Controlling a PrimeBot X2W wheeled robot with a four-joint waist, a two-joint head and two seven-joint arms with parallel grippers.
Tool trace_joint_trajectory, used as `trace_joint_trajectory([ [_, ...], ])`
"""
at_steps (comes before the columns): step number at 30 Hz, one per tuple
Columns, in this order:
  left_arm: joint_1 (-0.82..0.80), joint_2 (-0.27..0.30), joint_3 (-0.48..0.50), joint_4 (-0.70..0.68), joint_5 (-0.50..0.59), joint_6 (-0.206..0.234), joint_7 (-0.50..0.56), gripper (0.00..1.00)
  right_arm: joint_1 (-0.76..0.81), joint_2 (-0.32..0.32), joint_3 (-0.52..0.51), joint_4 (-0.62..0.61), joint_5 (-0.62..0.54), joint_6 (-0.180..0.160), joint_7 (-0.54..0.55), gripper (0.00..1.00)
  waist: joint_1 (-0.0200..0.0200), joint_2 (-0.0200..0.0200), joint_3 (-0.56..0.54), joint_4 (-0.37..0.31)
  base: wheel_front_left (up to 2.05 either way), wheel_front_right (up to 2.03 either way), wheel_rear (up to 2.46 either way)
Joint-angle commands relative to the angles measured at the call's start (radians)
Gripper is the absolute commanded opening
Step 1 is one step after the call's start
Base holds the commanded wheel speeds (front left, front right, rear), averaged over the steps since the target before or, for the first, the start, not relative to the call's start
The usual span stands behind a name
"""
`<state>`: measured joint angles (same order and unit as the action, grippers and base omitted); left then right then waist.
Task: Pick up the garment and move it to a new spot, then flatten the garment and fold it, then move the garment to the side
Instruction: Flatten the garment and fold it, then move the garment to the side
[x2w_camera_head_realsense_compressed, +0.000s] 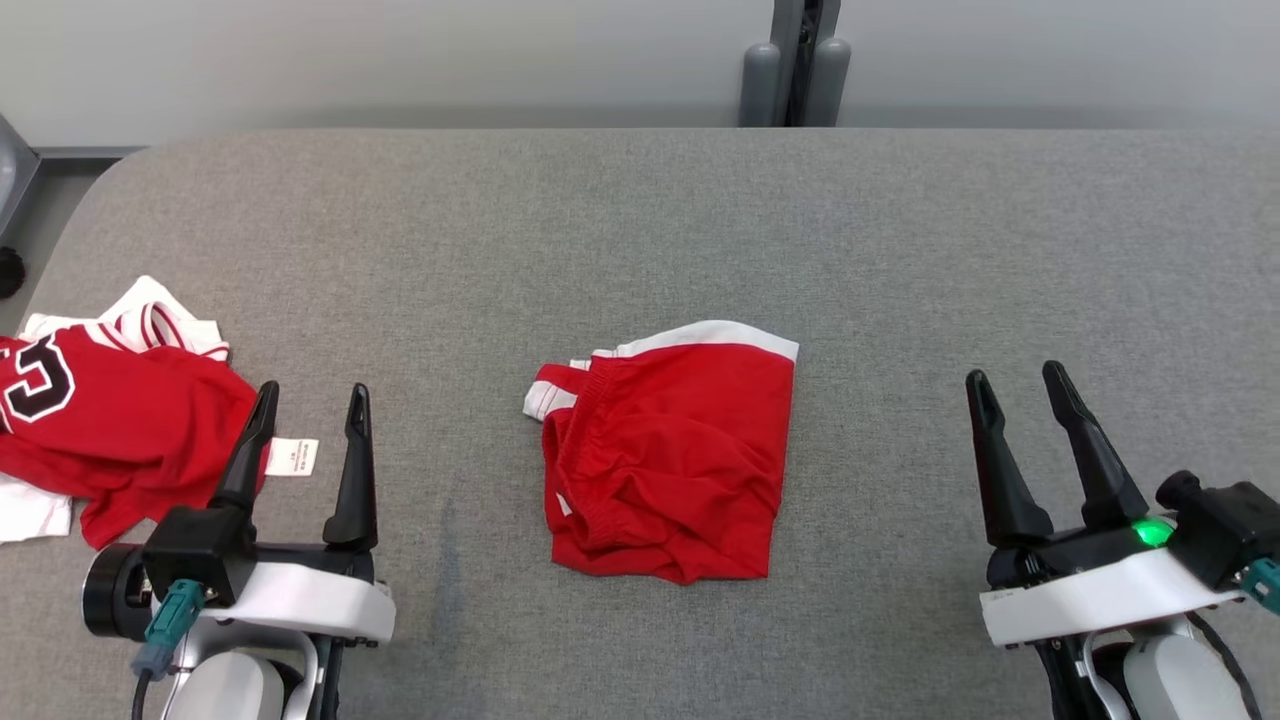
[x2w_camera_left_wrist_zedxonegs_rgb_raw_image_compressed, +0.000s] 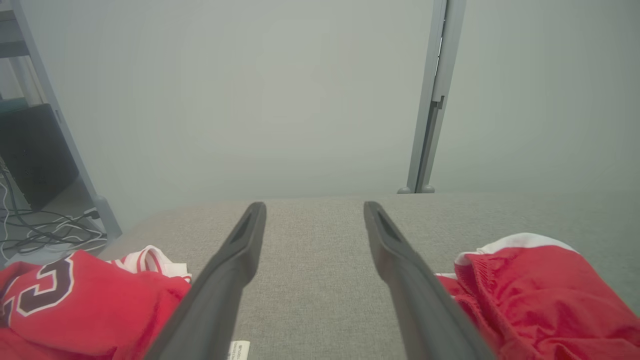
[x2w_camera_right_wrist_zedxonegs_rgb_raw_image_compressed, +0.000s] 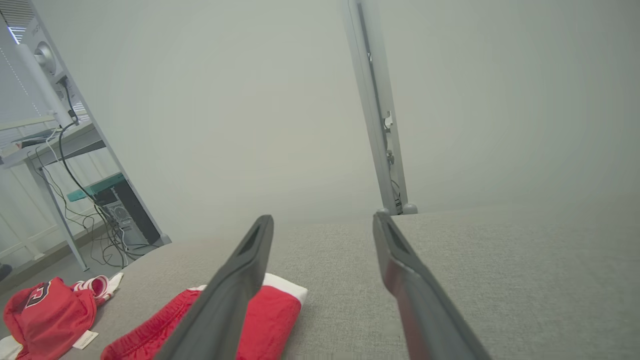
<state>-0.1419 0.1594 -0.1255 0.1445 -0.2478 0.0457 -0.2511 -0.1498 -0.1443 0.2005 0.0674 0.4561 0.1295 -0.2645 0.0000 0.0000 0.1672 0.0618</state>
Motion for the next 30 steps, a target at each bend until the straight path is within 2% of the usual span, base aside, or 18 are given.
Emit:
trace_joint_trajectory([
  [1, 0.020, 0.009, 0.005, -0.008, 0.004, 0.008, 0.003, 1.00, 0.021, -0.002, -0.010, -0.003, -0.020, 0.002, -0.002, 1.00, 0.0000, 0.0000, -0.018, -0.011, 0.00, 0.00, 0.00],
  [14, 0.149, 0.021, 0.002, -0.074, -0.003, 0.045, 0.039, 1.00, 0.136, 0.019, -0.058, 0.039, -0.068, 0.002, -0.002, 1.00, 0.0000, 0.0000, -0.086, -0.024, 0.00, 0.00, 0.00],
  [30, 0.144, 0.027, -0.014, -0.118, -0.003, 0.062, 0.059, 1.00, 0.138, 0.033, -0.069, 0.054, -0.057, 0.002, 0.013, 1.00, 0.0000, 0.0000, -0.073, -0.003, 0.00, 0.00, 0.00],
])
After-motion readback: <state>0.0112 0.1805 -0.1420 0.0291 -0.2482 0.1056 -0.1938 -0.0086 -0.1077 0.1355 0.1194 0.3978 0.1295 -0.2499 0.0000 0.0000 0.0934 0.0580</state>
